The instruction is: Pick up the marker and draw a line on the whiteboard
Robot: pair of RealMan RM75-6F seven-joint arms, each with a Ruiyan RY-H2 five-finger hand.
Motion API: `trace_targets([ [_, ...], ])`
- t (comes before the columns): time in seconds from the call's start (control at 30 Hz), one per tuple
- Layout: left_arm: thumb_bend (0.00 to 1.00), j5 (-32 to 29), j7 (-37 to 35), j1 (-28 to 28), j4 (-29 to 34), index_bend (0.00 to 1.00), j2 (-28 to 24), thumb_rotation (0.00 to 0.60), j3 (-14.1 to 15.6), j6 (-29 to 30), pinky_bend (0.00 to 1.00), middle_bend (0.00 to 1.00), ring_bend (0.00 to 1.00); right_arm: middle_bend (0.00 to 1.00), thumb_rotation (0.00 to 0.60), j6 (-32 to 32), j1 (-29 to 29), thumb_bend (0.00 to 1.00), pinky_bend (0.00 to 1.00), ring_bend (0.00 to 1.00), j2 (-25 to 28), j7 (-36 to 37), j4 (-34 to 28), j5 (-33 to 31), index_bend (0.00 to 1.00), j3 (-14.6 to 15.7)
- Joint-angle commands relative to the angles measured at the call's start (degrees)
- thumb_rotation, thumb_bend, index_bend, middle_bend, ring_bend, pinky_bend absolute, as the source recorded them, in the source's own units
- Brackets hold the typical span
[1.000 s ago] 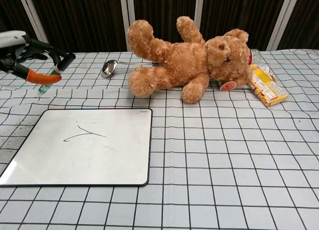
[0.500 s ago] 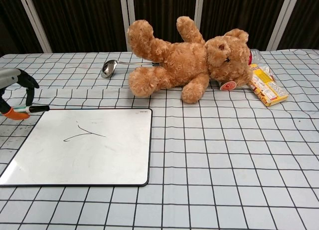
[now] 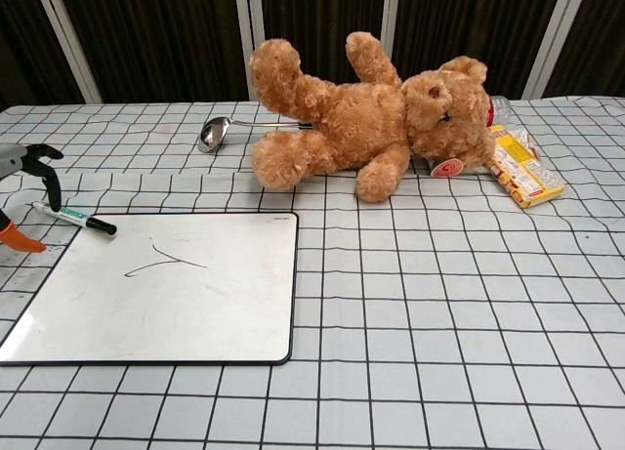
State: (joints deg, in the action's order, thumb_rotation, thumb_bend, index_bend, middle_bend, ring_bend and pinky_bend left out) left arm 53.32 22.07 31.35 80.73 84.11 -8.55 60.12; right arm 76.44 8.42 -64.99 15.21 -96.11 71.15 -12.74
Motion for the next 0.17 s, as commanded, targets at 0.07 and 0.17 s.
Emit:
trace_targets([
  [0.07, 0.09, 0.8, -3.6, -2.2, 5.8, 0.02, -3.2, 0.6, -0.5, 1.9, 0.0, 0.0, 0.0, 0.0, 0.6, -0.1, 0.0, 0.21, 0.0, 0.0, 0.0, 0.1, 0.1, 0.1, 0.0, 0.1],
  [0.17, 0.06, 3.4, -5.4, -3.9, 9.7, 0.0, -5.8, 0.6, -0.1, 4.3, 0.0, 0.0, 0.0, 0.0, 0.6, -0.1, 0.1, 0.21, 0.0, 0.0, 0.1, 0.1, 0.2, 0.4, 0.0, 0.2],
])
